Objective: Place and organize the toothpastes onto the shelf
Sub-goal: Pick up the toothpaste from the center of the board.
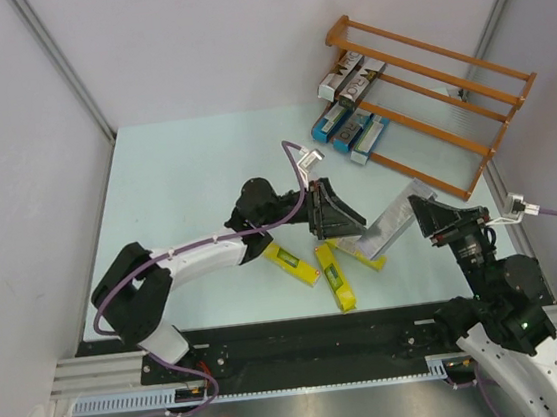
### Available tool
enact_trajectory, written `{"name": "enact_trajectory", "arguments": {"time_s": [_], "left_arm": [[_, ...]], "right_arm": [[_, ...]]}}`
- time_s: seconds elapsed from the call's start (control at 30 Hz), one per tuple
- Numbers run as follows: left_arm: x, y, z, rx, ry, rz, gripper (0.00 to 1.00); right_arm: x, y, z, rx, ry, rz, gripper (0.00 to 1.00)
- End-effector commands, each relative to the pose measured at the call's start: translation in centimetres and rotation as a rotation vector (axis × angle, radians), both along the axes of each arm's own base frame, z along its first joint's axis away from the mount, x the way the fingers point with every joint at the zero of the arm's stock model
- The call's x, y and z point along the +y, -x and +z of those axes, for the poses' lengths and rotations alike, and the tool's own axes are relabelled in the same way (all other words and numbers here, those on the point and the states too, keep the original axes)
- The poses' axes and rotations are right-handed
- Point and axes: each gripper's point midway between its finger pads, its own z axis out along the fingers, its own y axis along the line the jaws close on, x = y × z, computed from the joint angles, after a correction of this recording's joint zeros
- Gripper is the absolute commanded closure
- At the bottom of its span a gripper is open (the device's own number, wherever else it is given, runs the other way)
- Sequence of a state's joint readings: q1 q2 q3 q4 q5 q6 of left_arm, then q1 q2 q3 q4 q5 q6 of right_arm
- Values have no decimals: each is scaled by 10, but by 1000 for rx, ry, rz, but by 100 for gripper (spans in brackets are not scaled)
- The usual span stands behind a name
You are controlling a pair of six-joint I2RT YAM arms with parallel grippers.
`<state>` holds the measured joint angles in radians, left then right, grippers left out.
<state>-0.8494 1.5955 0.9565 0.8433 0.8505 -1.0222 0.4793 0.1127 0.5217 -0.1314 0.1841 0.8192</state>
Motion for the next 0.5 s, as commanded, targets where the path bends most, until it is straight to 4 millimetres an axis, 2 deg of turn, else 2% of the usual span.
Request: {"name": "enact_trajectory", "arguments": {"time_s": [0.0, 0.23, 0.4, 0.47], "left_arm": [[-1, 11, 15, 0, 104, -49, 18], [-29, 23, -8, 42, 65, -99, 25], [-31, 27, -16, 75, 69, -115, 30], [-29, 30, -12, 70, 97, -126, 32]], "right_arm": [[-20, 15, 26, -88, -91, -56, 75], [-22, 15, 26, -89, -95, -60, 75], [-22, 15, 27, -92, -92, -65, 76], [-23, 15, 26, -88, -92, -67, 75]]}}
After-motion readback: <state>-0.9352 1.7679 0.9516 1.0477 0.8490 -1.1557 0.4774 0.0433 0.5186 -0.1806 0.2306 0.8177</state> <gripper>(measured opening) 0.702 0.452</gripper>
